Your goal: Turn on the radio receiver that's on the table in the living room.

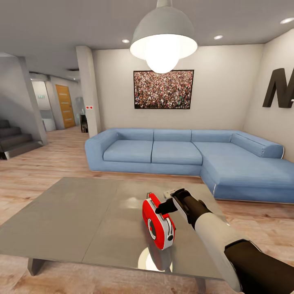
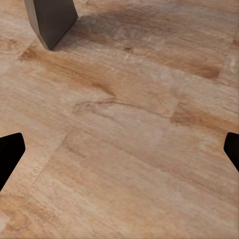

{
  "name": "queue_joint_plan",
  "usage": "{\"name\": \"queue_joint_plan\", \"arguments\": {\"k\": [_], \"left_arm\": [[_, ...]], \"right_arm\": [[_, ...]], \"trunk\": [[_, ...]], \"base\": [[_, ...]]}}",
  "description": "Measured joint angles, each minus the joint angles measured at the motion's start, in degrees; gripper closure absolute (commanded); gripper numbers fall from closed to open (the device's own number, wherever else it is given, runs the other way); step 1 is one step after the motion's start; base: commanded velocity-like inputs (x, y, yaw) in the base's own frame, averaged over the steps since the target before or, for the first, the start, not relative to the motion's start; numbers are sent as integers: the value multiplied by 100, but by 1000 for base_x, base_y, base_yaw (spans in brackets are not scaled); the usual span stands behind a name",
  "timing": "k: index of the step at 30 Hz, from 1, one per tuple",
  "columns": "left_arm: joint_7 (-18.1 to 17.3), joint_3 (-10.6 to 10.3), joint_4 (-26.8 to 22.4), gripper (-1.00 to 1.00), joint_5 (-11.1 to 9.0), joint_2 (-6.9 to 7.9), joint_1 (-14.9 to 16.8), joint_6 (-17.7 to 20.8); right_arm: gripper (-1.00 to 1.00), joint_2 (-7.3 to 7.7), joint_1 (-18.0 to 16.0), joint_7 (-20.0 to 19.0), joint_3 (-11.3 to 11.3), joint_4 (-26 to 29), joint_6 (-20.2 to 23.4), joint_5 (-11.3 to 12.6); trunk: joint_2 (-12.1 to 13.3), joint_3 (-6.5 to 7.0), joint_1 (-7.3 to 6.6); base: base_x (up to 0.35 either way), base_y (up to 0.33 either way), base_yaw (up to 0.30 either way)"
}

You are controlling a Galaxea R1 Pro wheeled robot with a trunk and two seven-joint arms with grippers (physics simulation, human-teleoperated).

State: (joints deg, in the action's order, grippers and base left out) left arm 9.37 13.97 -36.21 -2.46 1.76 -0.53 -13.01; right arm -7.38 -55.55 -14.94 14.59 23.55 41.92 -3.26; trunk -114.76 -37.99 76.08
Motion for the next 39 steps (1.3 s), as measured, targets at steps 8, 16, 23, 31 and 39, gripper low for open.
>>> {"name": "queue_joint_plan", "arguments": {"k": [8, 16, 23, 31, 39], "left_arm": [[3, 0, 0, -100, 0, 0, 0, 0], [1, 0, 0, -100, 0, 0, 0, 0], [3, 0, 0, -100, 0, 0, 0, 0], [2, 0, 0, -100, 0, 1, 0, 0], [2, 0, 0, -100, 0, 0, 0, 0]], "right_arm": [[-100, 0, 0, 0, 0, 0, 0, 0], [-100, -1, 0, 0, 0, 0, 0, 0], [-100, 0, 0, 0, 0, 0, 0, 0], [-100, 0, 0, 0, 0, 0, 0, 0], [100, 0, 0, 0, 0, 0, 0, 0]], "trunk": [[-239, -107, 131], [-361, -162, 198], [-560, -251, 307], [-682, -305, 373], [-682, -305, 373]], "base": [[0, 0, 0], [0, 0, 0], [0, 0, 0], [0, 0, 0], [0, 0, 0]]}}
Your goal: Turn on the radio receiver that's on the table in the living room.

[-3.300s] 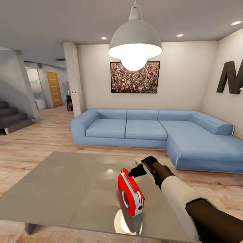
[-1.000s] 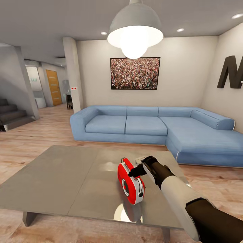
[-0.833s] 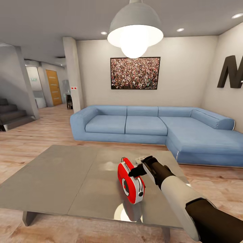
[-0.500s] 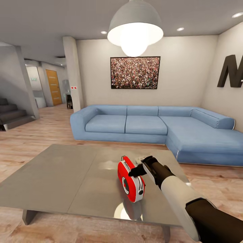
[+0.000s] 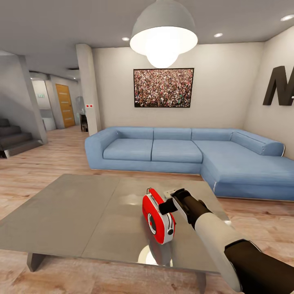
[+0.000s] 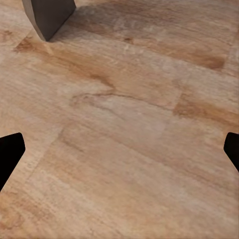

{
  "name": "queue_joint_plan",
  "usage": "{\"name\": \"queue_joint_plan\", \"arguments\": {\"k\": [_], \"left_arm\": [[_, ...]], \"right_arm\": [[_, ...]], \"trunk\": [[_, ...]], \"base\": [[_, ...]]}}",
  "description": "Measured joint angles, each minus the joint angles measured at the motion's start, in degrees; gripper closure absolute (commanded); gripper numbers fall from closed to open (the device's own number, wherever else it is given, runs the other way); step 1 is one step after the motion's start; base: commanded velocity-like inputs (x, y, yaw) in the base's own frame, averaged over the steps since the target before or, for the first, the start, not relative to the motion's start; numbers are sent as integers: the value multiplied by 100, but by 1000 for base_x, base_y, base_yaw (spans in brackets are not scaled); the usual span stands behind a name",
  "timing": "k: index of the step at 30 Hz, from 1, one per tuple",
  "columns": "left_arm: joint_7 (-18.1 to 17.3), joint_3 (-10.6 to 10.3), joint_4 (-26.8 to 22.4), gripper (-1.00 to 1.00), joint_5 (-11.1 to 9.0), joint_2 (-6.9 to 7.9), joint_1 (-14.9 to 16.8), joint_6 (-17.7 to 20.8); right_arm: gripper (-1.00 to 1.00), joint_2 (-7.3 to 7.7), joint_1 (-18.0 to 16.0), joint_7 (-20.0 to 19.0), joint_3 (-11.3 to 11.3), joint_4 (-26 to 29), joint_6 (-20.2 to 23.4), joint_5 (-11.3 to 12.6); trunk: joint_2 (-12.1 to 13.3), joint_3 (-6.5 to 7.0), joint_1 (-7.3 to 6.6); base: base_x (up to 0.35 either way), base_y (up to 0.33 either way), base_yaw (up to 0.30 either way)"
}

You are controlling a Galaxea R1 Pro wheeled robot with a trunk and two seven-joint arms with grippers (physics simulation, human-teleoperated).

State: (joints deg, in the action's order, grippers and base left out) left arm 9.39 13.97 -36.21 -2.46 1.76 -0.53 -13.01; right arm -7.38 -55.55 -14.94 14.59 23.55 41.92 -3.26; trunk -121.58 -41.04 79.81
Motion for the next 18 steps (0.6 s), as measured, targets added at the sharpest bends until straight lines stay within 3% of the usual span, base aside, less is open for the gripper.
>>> {"name": "queue_joint_plan", "arguments": {"k": [18], "left_arm": [[-7, 0, 0, -100, 11, 18, 0, 2]], "right_arm": [[100, 4, 0, -1, 0, 0, -3, -18]], "trunk": [[0, 0, 0]], "base": [[0, 0, 0]]}}
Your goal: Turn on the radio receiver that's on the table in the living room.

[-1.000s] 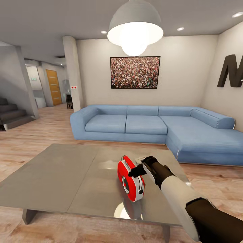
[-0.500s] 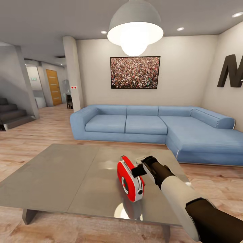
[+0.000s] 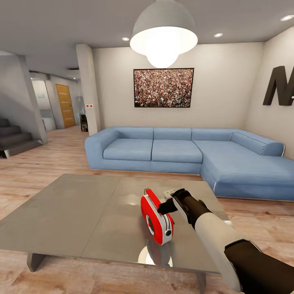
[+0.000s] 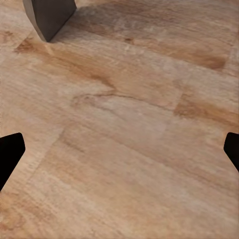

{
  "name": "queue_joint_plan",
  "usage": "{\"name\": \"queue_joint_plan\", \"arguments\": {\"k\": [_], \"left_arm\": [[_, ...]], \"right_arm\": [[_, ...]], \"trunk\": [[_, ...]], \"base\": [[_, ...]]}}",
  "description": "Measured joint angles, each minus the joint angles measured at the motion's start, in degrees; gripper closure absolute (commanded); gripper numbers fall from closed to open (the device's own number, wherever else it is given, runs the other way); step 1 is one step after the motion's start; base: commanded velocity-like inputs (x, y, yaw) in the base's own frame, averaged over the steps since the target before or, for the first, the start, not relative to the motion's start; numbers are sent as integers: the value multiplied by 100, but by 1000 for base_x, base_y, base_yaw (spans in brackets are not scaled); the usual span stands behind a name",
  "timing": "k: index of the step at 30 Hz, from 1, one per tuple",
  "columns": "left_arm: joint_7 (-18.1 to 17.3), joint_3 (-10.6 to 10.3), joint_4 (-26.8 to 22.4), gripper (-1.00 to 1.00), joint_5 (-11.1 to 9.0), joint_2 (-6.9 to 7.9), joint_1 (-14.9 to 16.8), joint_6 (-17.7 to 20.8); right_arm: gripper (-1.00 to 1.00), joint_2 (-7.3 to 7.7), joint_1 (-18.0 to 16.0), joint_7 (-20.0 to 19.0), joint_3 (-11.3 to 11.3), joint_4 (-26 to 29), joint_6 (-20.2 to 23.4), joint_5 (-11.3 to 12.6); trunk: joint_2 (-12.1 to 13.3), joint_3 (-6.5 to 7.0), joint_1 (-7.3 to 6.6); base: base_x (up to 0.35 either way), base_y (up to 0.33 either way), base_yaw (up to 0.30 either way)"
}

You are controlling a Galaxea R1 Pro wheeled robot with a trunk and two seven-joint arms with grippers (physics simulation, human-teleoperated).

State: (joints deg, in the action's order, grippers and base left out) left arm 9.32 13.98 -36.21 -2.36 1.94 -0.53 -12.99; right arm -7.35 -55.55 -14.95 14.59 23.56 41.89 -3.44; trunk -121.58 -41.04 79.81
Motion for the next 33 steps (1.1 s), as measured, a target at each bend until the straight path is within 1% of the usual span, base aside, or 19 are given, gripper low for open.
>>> {"name": "queue_joint_plan", "arguments": {"k": [14, 33], "left_arm": [[0, 0, 0, -100, -2, 14, 0, 25], [52, 0, 0, -100, 6, 17, 0, 16]], "right_arm": [[100, -3, 0, 1, 1, 0, 0, -8], [100, 0, 1, -1, 3, -2, -6, -21]], "trunk": [[0, 0, 0], [761, 340, -417]], "base": [[0, 0, 0], [0, 0, 0]]}}
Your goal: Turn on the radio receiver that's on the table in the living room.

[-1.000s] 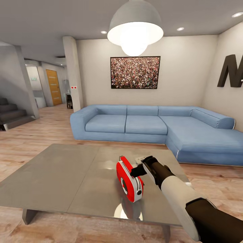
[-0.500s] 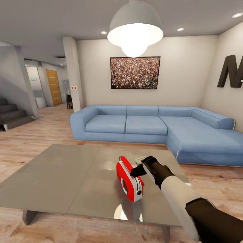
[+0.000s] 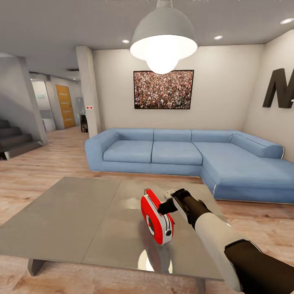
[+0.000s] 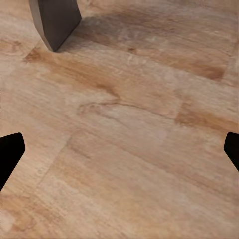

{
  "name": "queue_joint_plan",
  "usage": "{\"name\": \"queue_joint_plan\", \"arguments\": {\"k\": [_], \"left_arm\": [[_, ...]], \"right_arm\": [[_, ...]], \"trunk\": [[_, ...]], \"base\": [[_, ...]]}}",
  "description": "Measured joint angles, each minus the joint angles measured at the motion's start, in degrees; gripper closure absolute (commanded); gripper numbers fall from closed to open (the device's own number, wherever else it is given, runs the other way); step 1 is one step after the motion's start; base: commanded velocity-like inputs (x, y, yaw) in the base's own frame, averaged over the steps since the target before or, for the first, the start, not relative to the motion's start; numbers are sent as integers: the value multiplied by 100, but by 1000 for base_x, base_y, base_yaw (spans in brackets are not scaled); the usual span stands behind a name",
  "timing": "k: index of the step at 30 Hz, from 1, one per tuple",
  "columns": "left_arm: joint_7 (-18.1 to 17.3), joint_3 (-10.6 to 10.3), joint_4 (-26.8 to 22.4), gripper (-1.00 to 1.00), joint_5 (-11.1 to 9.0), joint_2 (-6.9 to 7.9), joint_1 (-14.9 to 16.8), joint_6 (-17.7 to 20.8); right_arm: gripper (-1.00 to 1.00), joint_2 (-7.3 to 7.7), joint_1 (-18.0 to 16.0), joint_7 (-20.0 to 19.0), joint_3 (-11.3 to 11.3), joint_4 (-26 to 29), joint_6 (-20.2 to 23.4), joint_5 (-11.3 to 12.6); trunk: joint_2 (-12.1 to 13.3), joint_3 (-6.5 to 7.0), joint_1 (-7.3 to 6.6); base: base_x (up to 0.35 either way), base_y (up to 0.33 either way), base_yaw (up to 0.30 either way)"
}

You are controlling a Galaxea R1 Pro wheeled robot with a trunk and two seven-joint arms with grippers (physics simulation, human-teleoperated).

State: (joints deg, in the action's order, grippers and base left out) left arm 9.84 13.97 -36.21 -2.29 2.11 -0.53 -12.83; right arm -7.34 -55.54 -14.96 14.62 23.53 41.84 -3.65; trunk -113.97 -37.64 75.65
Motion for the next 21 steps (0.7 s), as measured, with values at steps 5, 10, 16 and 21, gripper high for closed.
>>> {"name": "queue_joint_plan", "arguments": {"k": [5, 10, 16, 21], "left_arm": [[0, 0, 0, -100, 8, 0, 0, 0], [0, 0, 0, -100, 10, 0, 0, 0], [0, 0, 0, -100, 10, 0, 0, 0], [0, 1, 0, -100, 10, 0, 0, 0]], "right_arm": [[100, 12, 0, -16, 1, 0, -1, -14], [100, 14, 0, -9, -5, 0, -1, -14], [100, 14, 0, -6, -8, 0, -1, -13], [100, 14, 0, -6, -8, 0, -1, -13]], "trunk": [[201, 90, -110], [401, 180, -220], [642, 287, -351], [842, 377, -461]], "base": [[0, 0, 0], [0, 0, 0], [0, 0, 0], [0, 0, 0]]}}
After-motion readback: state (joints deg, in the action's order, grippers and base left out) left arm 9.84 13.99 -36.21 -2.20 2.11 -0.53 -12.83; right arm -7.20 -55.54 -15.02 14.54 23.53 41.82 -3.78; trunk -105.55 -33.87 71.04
